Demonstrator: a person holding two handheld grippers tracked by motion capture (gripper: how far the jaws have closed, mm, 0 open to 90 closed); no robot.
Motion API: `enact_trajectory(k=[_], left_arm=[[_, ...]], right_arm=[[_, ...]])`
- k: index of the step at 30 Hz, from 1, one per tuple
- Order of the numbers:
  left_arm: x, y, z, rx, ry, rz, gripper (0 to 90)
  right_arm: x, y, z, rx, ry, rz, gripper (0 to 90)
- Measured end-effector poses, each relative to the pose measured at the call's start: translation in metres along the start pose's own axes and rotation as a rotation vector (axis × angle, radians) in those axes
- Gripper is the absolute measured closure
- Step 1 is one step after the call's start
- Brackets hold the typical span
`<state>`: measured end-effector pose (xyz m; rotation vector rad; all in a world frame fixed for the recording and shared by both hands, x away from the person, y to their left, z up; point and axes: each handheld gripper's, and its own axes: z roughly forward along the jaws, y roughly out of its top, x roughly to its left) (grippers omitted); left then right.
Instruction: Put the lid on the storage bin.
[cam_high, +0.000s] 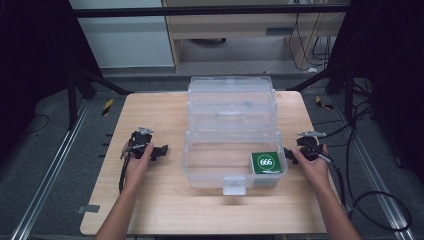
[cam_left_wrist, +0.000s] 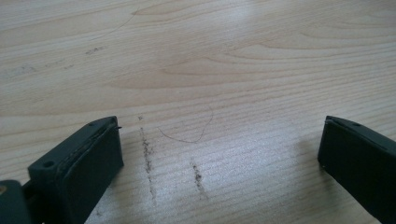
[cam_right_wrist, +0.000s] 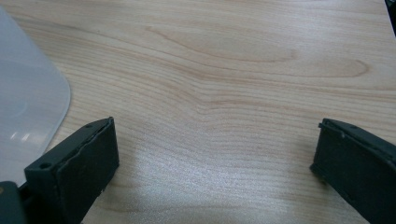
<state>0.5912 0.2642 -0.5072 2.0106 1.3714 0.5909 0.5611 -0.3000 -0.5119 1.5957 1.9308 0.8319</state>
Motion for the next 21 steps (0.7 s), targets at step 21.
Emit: enact_trajectory(k=[21], left_arm=[[-0.038,0.035,-0.111,-0.073,-0.151,0.286,3.4]], right_arm=[[0.025,0.062,-0.12,0.0,-0.01,-0.496,18.8]])
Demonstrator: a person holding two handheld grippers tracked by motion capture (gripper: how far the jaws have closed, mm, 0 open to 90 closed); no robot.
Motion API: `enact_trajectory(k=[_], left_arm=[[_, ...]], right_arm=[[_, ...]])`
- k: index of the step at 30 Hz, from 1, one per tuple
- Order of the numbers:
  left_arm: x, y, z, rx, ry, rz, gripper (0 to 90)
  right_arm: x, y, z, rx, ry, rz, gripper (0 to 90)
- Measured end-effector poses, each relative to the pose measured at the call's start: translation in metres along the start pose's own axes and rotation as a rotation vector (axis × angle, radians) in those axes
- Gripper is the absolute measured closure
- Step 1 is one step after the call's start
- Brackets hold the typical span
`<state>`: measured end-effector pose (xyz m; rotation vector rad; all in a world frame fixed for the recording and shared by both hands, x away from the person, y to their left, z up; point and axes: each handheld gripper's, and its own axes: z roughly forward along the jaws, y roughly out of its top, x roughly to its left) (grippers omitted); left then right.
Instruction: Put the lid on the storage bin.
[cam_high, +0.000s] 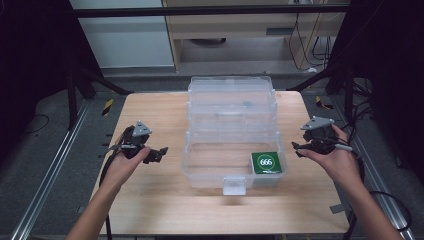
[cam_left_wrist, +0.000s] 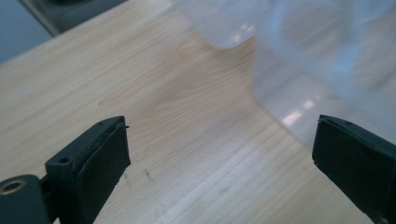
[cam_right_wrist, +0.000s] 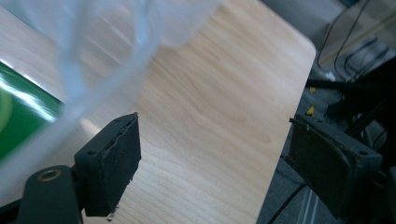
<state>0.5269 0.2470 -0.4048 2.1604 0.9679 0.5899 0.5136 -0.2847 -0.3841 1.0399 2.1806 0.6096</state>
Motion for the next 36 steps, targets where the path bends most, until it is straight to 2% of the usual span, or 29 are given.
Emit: enact_trajectory(k=[1,3,4,5,6,7,8,9,10,11,12,13,14,15,17,18,19,20,22,23,24,25,26,27,28,30,33,34,36], left_arm=[[-0.013,0.013,-0.013,-0.009,-0.027,0.048,3.3],[-0.017,0.017,-0.017,-0.017,-0.044,0.061,3.0],[-0.028,0.028,-0.025,-0.015,-0.083,0.109,2.9],[-0.028,0.028,-0.025,-0.015,-0.083,0.109,3.1],[-0.04,0.037,-0.032,-0.006,-0.101,0.164,3.6],[-0.04,0.037,-0.032,-0.006,-0.101,0.164,3.8],[-0.049,0.046,-0.036,0.011,-0.134,0.207,4.2],[-0.049,0.046,-0.036,0.011,-0.134,0.207,4.4],[-0.058,0.055,-0.037,0.025,-0.161,0.245,4.3],[-0.058,0.055,-0.037,0.025,-0.161,0.245,4.3],[-0.064,0.061,-0.035,0.038,-0.172,0.278,4.3],[-0.064,0.061,-0.035,0.038,-0.172,0.278,4.3],[-0.07,0.065,-0.033,0.045,-0.176,0.297,4.3],[-0.076,0.068,-0.03,0.051,-0.184,0.317,4.3],[-0.079,0.069,-0.028,0.054,-0.19,0.327,4.4],[-0.087,0.072,-0.023,0.065,-0.208,0.343,4.4],[-0.087,0.072,-0.023,0.065,-0.208,0.343,4.4],[-0.091,0.072,-0.02,0.071,-0.216,0.358,4.4],[-0.098,0.073,-0.016,0.083,-0.231,0.38,4.3],[-0.101,0.074,-0.014,0.09,-0.236,0.395,4.4],[-0.106,0.075,-0.011,0.099,-0.25,0.416,4.6],[-0.106,0.075,-0.011,0.099,-0.25,0.416,4.8],[-0.11,0.075,-0.01,0.109,-0.266,0.429,4.9],[-0.11,0.075,-0.01,0.109,-0.266,0.429,5.3],[-0.113,0.076,-0.008,0.123,-0.279,0.444,6.0],[-0.116,0.076,-0.007,0.13,-0.29,0.458,7.2],[-0.119,0.077,-0.006,0.135,-0.303,0.459,7.6],[-0.12,0.077,-0.006,0.138,-0.308,0.465,8.2],[-0.123,0.077,-0.004,0.138,-0.316,0.473,8.3]], right_arm=[[-0.001,0.009,-0.006,-0.003,0.009,-0.02,20.7],[-0.003,0.022,-0.014,-0.016,0.032,-0.037,22.0],[-0.004,0.031,-0.019,-0.024,0.04,-0.047,23.3],[-0.005,0.036,-0.022,-0.025,0.047,-0.059,25.4],[-0.006,0.044,-0.026,-0.03,0.05,-0.08,26.8],[-0.006,0.044,-0.026,-0.03,0.05,-0.08,26.8],[-0.008,0.057,-0.032,-0.04,0.056,-0.113,30.3],[-0.008,0.057,-0.032,-0.04,0.056,-0.113,30.3],[-0.01,0.07,-0.035,-0.044,0.08,-0.149,34.2],[-0.01,0.076,-0.036,-0.043,0.093,-0.168,36.5],[-0.009,0.081,-0.037,-0.04,0.1,-0.186,39.3],[-0.009,0.081,-0.037,-0.04,0.1,-0.186,39.3],[-0.008,0.087,-0.038,-0.038,0.106,-0.214,40.5],[-0.005,0.1,-0.038,-0.037,0.117,-0.267,46.4],[-0.001,0.11,-0.037,-0.039,0.123,-0.299,49.6],[0.002,0.116,-0.035,-0.036,0.132,-0.321,51.8],[0.003,0.12,-0.034,-0.032,0.142,-0.341,53.7],[0.003,0.12,-0.034,-0.032,0.142,-0.341,53.7],[0.011,0.13,-0.028,-0.01,0.149,-0.395,55.8],[0.017,0.138,-0.023,0.002,0.151,-0.451,57.5],[0.019,0.143,-0.02,0.009,0.151,-0.471,57.9],[0.019,0.143,-0.02,0.009,0.151,-0.471,57.9],[0.024,0.15,-0.014,0.019,0.156,-0.505,59.1],[0.024,0.15,-0.014,0.019,0.156,-0.505,59.1],[0.029,0.158,-0.007,0.038,0.154,-0.55,59.3],[0.032,0.164,-0.001,0.058,0.156,-0.598,59.2],[0.034,0.168,0.004,0.081,0.17,-0.612,59.3],[0.037,0.171,0.01,0.098,0.182,-0.643,60.9],[0.037,0.172,0.013,0.104,0.19,-0.654,61.5]])
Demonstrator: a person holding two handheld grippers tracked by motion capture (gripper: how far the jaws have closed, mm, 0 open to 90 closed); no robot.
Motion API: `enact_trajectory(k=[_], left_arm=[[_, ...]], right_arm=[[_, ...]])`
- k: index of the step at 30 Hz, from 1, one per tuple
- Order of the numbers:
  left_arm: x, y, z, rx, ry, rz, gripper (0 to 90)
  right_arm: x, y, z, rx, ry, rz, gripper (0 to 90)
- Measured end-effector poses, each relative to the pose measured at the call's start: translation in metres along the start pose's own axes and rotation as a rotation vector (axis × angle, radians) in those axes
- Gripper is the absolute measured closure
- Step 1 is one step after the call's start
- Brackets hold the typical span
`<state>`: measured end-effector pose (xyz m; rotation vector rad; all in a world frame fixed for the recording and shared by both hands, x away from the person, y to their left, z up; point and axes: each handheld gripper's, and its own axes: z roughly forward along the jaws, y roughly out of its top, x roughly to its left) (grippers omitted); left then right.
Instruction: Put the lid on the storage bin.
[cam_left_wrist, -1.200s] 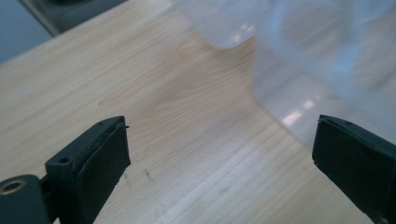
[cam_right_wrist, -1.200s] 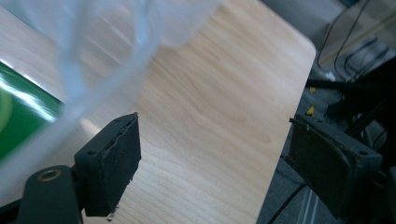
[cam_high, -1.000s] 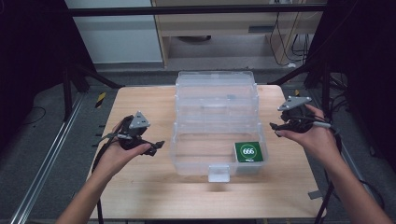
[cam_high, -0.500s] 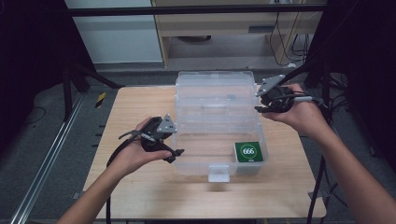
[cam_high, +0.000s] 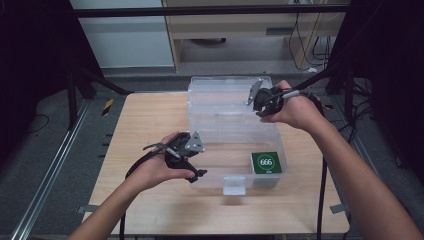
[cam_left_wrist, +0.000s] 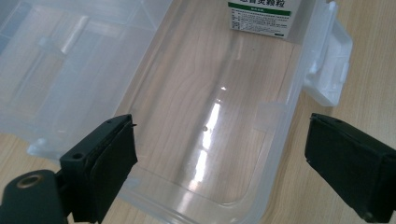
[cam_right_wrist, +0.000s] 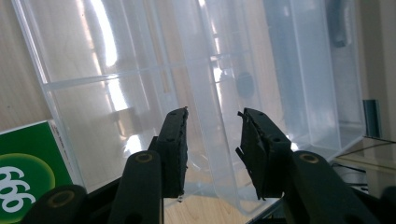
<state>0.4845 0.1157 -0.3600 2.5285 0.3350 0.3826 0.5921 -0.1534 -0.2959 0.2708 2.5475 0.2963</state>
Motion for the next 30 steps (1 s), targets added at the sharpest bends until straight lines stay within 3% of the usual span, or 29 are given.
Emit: enact_trajectory(k=[1,8,15,18,30], left_arm=[[0.0,0.001,0.001,0.005,-0.007,0.005,8.4],[-0.003,0.002,0.008,0.03,-0.044,0.032,9.6],[-0.006,0.002,0.013,0.059,-0.063,0.054,10.9],[-0.009,0.002,0.015,0.077,-0.083,0.073,17.0],[-0.02,-0.004,0.034,0.174,-0.143,0.115,38.9]], right_arm=[[-0.002,0.003,0.005,0.009,0.024,-0.024,64.0],[-0.005,0.005,0.015,0.026,0.058,-0.05,71.0],[-0.006,0.006,0.019,0.039,0.066,-0.08,76.9],[-0.006,0.007,0.019,0.049,0.065,-0.103,77.4],[-0.003,0.007,0.02,0.051,0.047,-0.111,77.5]])
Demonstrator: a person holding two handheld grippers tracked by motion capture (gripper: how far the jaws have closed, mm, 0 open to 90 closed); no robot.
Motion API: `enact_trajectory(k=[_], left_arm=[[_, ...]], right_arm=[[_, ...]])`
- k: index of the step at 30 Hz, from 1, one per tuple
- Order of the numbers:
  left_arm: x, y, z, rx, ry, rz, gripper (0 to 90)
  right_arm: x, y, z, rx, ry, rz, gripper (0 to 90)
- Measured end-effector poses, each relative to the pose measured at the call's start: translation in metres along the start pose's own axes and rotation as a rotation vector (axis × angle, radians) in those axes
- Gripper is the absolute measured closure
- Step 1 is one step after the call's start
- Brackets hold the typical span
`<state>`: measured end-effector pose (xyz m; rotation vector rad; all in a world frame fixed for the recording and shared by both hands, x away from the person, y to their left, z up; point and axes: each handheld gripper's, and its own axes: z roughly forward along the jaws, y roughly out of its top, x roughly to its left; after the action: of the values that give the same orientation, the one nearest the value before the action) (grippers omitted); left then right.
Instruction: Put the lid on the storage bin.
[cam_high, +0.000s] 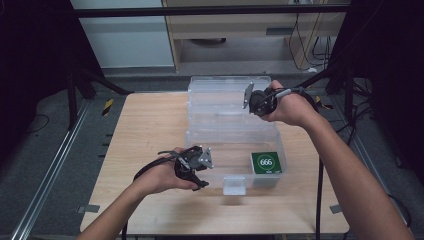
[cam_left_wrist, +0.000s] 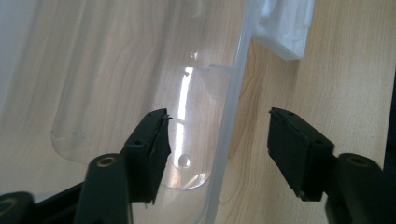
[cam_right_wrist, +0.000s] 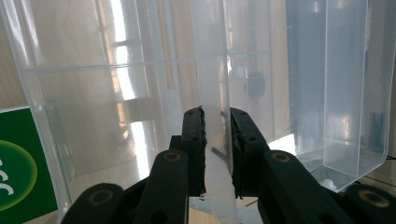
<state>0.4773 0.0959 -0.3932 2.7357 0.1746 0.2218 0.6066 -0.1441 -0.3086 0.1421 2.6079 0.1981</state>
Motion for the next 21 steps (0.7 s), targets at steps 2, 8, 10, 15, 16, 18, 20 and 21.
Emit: enact_trajectory(k=[2,8,10,15,16,18,20,21], left_arm=[[0.0,0.0,0.006,0.022,-0.008,0.018,45.8],[0.001,-0.001,0.014,0.041,-0.013,0.011,56.1],[0.002,-0.002,0.016,0.038,-0.015,0.007,59.2],[0.004,-0.002,0.018,0.032,-0.023,-0.01,68.3],[0.005,-0.001,0.017,0.03,-0.026,-0.007,71.7],[0.005,-0.001,0.017,0.028,-0.025,-0.003,73.6],[0.004,0.0,0.017,0.026,-0.04,-0.016,79.6],[0.004,0.0,0.018,0.028,-0.042,-0.018,79.6]], right_arm=[[0.0,0.0,0.0,0.002,-0.003,0.0,77.5],[0.001,0.001,0.001,0.0,-0.006,0.0,77.5],[0.001,0.001,0.001,0.001,-0.009,0.0,77.5],[0.001,0.0,0.001,-0.004,-0.01,0.0,77.5],[0.001,0.0,0.001,-0.003,-0.009,-0.003,77.8],[0.001,0.0,0.001,-0.002,-0.009,-0.006,78.0],[0.002,0.0,0.001,-0.005,-0.007,-0.012,78.5],[0.002,0.0,0.001,-0.005,-0.007,-0.012,78.5]])
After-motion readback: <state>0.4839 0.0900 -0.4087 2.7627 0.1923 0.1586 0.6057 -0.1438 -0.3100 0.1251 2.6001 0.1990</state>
